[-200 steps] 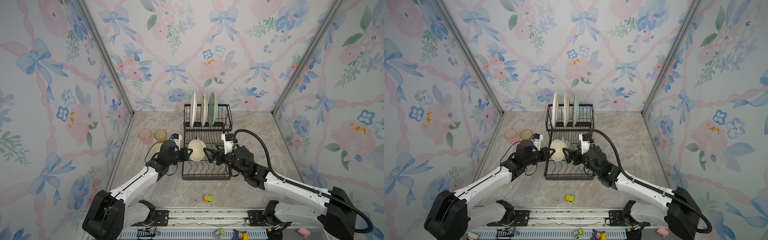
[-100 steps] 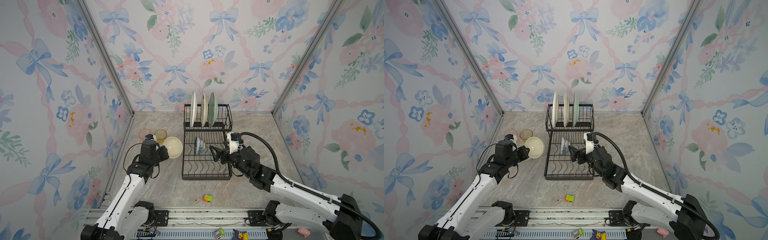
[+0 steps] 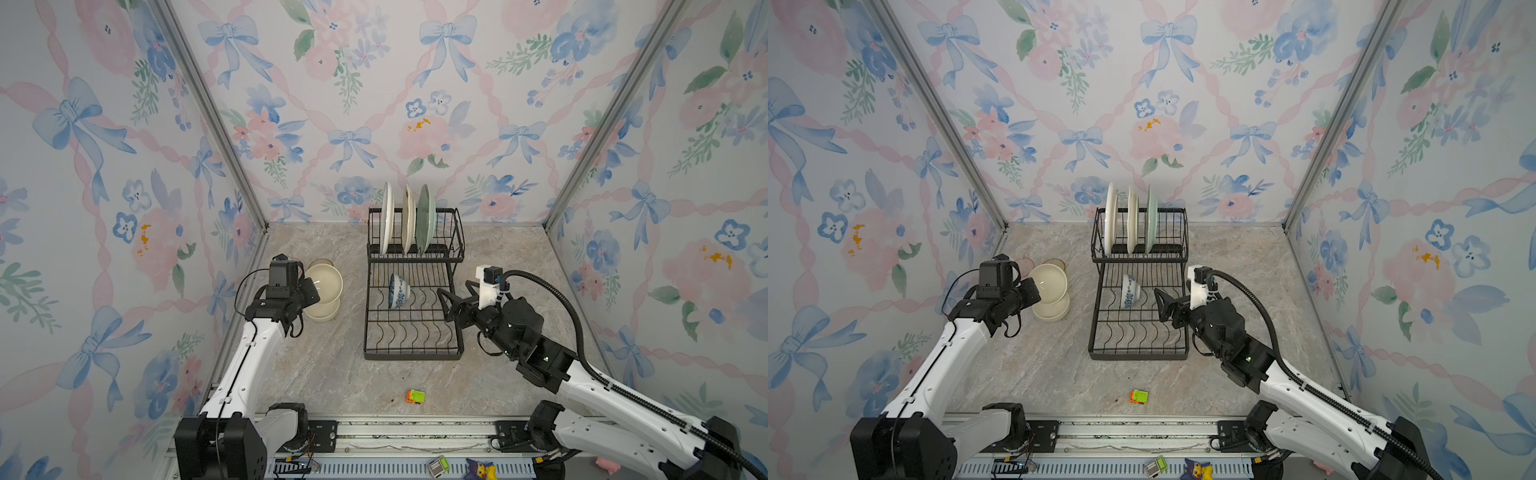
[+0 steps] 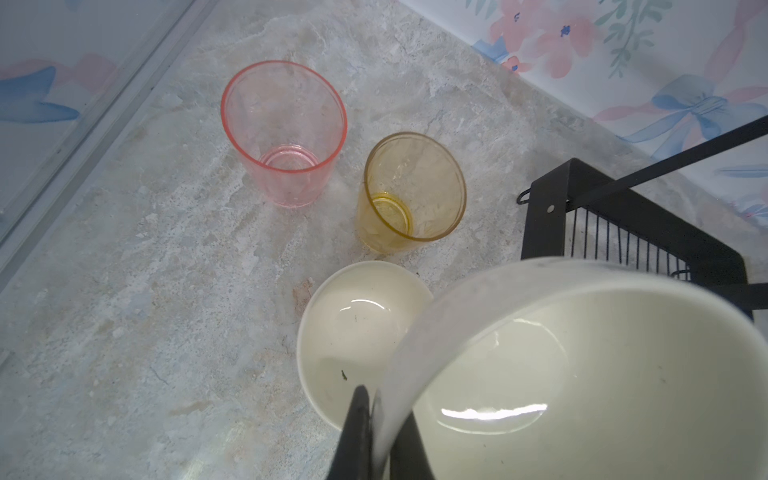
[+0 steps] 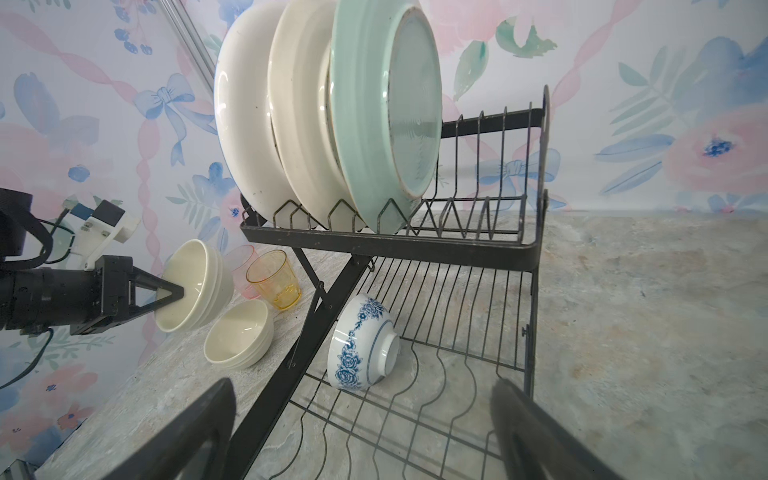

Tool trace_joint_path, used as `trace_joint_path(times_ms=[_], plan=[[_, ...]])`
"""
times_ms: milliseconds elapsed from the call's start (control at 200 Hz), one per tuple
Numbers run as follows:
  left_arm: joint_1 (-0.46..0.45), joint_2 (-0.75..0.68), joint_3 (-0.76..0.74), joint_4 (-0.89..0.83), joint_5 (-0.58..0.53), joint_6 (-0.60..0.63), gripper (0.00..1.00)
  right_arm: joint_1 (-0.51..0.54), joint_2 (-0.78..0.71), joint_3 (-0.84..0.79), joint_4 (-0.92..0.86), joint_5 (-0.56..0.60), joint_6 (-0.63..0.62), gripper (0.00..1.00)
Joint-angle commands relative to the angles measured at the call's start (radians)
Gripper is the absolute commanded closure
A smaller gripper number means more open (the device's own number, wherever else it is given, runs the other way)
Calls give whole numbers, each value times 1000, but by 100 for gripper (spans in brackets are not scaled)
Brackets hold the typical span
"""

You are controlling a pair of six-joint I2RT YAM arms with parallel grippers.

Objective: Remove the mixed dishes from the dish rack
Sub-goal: 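Open the right gripper and carry the cream bowl away with the left gripper, then stack the cream bowl onto the cream bowl on the table with the left gripper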

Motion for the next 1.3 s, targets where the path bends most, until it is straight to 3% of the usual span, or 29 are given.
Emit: trace_joint_path(times_ms=[0,280,1295], plan=[[11,25,13,16,6,30,100,-17,-10,-22,-24,10,-16,3],[38,75,7,16,-41,62,100,-23,1,-34,-23,4,-8,3],[53,245,47,15,3,95,100,-28,6,-44,-45,1,9,3]])
